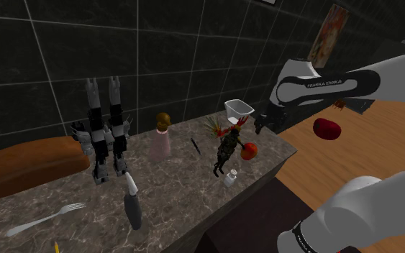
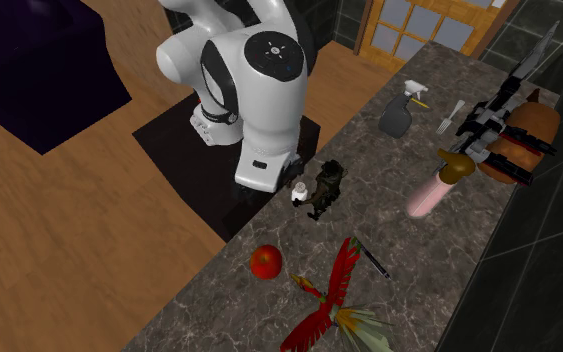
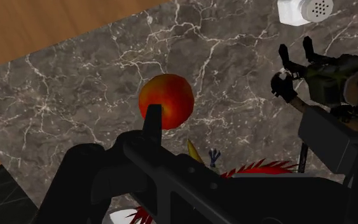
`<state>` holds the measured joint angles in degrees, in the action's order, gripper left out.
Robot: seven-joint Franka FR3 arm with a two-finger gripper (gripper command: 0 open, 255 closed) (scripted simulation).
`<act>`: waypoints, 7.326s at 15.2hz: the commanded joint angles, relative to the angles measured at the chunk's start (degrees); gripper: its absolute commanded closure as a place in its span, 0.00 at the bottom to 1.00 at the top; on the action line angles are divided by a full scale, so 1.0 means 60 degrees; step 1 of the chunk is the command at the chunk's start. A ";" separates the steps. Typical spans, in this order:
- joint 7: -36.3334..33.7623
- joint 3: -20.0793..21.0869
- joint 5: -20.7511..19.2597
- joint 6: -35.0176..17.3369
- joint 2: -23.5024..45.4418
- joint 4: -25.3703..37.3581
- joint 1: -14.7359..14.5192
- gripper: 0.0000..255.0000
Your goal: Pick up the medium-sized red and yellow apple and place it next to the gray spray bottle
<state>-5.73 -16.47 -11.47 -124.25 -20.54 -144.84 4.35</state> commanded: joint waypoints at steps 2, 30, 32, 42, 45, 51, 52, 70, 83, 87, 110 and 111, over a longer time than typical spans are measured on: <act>0.0152 -0.0332 0.0092 -0.1001 0.1039 0.0119 0.0074 0.00; 0.1510 -0.0722 0.1991 -0.4288 0.5357 0.1151 0.0460 1.00; 0.1510 -0.0722 0.1991 -0.4288 0.5357 0.1151 0.0460 1.00; 0.1244 -0.0879 0.1562 -0.3530 0.4621 0.1216 0.0350 1.00; 0.1130 -0.0922 0.1375 -0.3139 0.4274 0.1279 0.0319 1.00; 0.0944 -0.0955 0.1065 -0.2345 0.3629 0.1465 0.0285 1.00; 0.0919 -0.0956 0.1022 -0.2212 0.3529 0.1503 0.0282 1.00; 0.0672 -0.0832 0.0569 0.0195 0.2107 0.2552 0.0259 1.00; 0.0663 -0.0699 0.0492 0.1896 0.1543 0.3710 0.0230 1.00; 0.0680 -0.0662 0.0493 0.2412 0.1446 0.4133 0.0217 1.00; -0.2606 0.1634 0.0869 0.3821 0.0327 0.4094 -0.1037 1.00; -0.2835 0.1792 0.0923 0.3839 0.0331 0.4096 -0.1128 1.00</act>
<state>-21.39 -6.59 -6.28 -101.31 -18.75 -120.43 -1.89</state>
